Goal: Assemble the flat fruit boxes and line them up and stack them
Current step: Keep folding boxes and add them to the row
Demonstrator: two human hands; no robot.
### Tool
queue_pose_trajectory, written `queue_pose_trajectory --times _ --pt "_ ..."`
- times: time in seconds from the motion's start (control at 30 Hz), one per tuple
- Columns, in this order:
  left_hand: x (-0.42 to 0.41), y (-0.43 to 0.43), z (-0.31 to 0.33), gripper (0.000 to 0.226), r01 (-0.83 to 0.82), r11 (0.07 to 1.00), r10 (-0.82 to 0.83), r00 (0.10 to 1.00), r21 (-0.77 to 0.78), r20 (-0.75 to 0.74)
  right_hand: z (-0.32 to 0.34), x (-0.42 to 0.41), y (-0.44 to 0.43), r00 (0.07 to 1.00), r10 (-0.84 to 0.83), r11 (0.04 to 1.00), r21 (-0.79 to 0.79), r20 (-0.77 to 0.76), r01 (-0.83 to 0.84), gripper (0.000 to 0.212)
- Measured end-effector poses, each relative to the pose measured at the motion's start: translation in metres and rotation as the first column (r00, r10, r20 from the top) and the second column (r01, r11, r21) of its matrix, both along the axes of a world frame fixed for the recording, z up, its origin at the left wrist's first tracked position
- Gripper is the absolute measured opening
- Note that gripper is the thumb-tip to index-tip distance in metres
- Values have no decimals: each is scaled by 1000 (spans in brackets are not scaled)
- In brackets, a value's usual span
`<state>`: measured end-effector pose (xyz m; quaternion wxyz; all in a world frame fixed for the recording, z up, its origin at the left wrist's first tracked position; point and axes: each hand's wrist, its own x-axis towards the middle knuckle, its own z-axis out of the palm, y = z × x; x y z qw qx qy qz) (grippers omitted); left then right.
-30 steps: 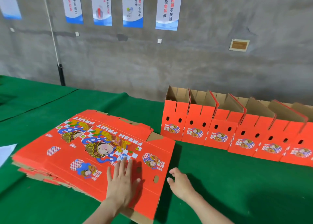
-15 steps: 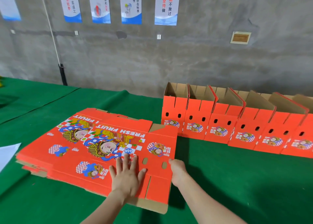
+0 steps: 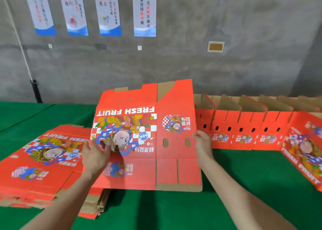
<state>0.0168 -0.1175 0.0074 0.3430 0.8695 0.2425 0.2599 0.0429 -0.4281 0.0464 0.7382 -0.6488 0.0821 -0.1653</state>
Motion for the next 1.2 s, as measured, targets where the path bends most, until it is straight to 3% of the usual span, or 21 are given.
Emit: queue_pose_trajectory --times 0.13,0.2,0.33,0.43,0.5,0.57,0.63,0.7,0.77,0.97,1.1,1.2 --pt "19 -6 22 52 71 995 -66 995 -65 74 3 -24 -69 996 -44 999 -3 73 44 29" --pt "24 -18 34 40 210 946 -168 969 -248 180 2 -39 -98 993 -58 998 13 102 57 28" --pt "28 -49 55 30 440 661 -293 897 -608 331 -2 -64 -147 988 -80 997 21 135 78 28" --pt "28 -69 65 24 571 449 -397 817 -687 419 -10 -76 -174 992 -102 993 -56 78 106 22" --pt "24 -83 67 21 631 380 -438 767 -676 469 -10 -82 -185 994 -107 981 -160 33 111 19" --pt "16 -101 65 18 685 361 -460 721 -633 519 -7 -86 -191 985 -171 885 -436 16 161 32" --pt "6 -119 63 15 719 387 -470 692 -577 548 1 -89 -189 949 -262 684 -659 176 311 55" --pt "-5 -134 59 10 737 413 -485 675 -535 556 12 -89 -180 904 -211 593 -686 373 422 57" --pt "-15 -143 53 10 749 421 -512 662 -511 548 26 -87 -169 892 -104 578 -703 439 413 52" --pt "-45 -148 24 6 690 460 -447 724 -559 525 43 -86 -156 982 33 691 -714 186 112 24" --pt "-61 -147 5 7 667 468 -405 745 -580 530 46 -89 -149 992 120 495 -865 -26 -83 28" --pt "-70 -140 0 27 728 432 -428 685 -532 589 46 -91 -145 976 204 548 -817 -81 -182 17"
